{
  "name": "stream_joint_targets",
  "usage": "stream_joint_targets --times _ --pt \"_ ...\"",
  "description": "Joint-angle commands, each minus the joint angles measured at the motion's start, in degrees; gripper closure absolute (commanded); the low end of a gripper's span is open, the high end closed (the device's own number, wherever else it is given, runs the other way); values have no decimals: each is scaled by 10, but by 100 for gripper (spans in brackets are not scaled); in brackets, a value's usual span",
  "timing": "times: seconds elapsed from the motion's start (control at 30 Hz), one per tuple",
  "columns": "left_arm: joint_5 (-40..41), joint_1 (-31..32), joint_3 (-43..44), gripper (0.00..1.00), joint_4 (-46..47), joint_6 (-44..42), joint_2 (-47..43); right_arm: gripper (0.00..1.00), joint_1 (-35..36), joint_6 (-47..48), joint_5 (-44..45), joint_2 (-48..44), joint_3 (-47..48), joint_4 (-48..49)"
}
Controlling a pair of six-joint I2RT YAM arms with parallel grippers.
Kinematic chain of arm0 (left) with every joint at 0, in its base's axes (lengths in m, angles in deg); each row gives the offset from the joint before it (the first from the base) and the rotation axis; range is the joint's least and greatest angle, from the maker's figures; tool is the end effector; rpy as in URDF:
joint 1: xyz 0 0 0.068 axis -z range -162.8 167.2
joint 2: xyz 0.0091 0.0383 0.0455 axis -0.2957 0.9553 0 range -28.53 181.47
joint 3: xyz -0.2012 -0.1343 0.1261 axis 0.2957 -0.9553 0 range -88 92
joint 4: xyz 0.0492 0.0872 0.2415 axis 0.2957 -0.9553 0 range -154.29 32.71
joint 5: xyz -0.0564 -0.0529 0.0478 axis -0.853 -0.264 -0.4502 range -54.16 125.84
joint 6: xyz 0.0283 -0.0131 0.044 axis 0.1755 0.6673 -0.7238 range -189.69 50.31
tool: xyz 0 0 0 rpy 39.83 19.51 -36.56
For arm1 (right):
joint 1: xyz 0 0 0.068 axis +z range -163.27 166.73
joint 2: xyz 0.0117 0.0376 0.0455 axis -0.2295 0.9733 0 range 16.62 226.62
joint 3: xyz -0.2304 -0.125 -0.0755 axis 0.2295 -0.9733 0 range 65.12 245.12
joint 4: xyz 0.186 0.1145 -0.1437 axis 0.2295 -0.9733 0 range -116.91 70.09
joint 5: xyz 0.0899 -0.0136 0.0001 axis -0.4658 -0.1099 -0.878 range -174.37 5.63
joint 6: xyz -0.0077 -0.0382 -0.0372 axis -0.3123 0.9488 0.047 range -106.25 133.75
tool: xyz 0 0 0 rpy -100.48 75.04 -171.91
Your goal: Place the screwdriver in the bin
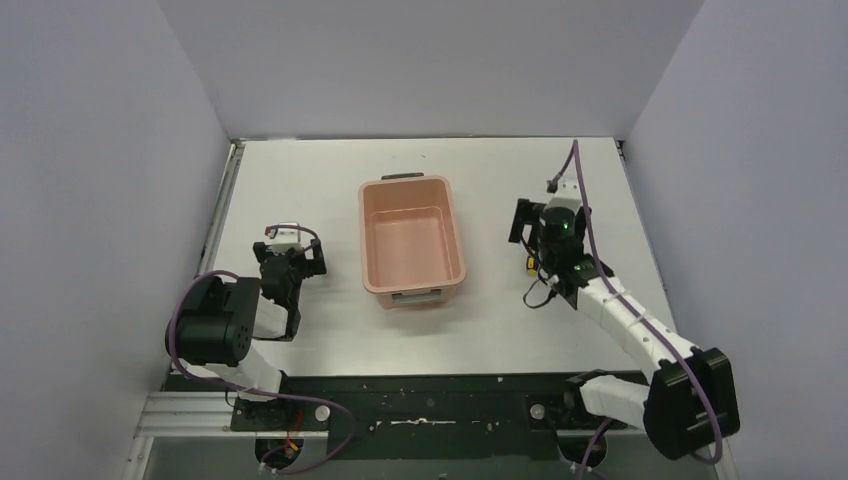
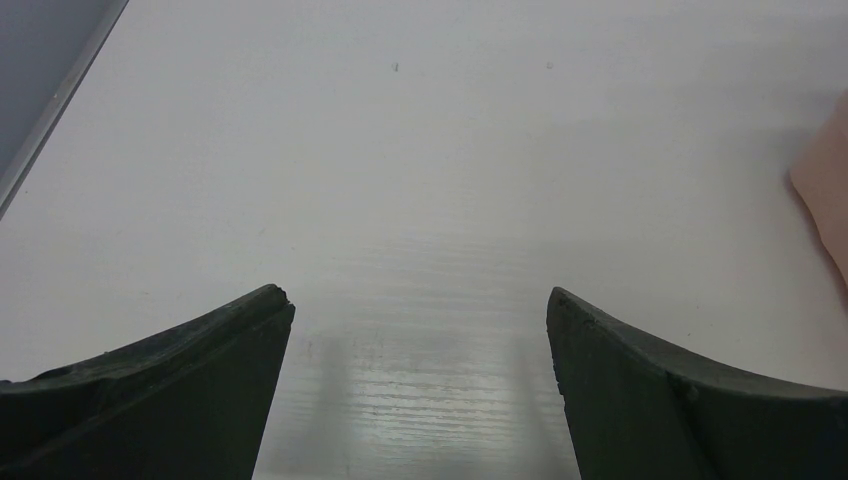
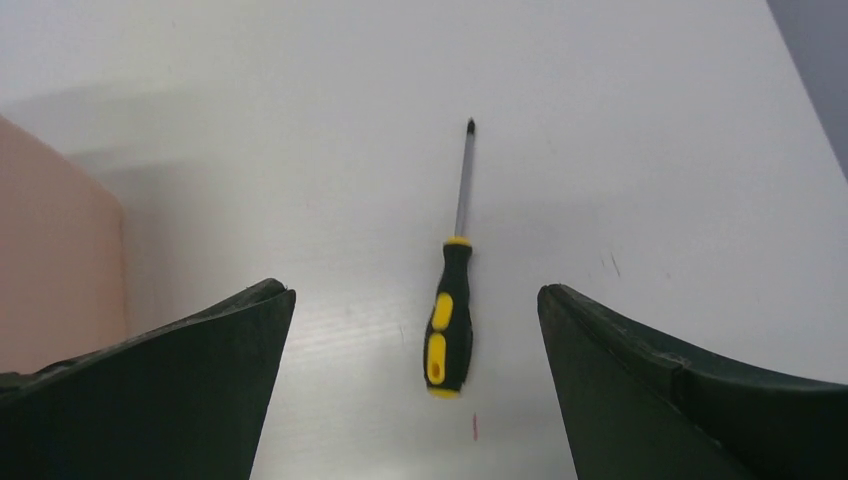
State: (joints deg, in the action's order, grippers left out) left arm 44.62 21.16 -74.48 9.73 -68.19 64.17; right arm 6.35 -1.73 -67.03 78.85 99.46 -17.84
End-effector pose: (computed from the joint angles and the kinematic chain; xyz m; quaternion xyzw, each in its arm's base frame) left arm 0.2439 -0.0115 0.1249 -0.0314 0.7766 0.0297 0.6285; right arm 0.2286 0.0703 0.2385 0.0498 0.8399 0.0366 0.5392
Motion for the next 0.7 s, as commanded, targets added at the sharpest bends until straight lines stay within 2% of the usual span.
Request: stream_joint_targets --times 0.0,0.07,0.13,0.43,0.6,0.67 --pt "0 -1 10 3 23 3 -5 0 -15 -41 30 115 177 -209" --pt "0 -1 10 3 23 3 -5 0 -31 -51 14 175 229 -269" --pt "0 -1 10 3 24 3 -5 0 -43 -53 1 220 254 -282" --pt "0 -1 10 3 22 3 -5 1 -77 -43 -62 325 271 -260" --pt "0 -1 10 3 23 3 -4 12 -93 -44 -79 369 260 -241" --pt "0 -1 10 3 23 3 -5 21 -97 -47 -84 383 257 -236"
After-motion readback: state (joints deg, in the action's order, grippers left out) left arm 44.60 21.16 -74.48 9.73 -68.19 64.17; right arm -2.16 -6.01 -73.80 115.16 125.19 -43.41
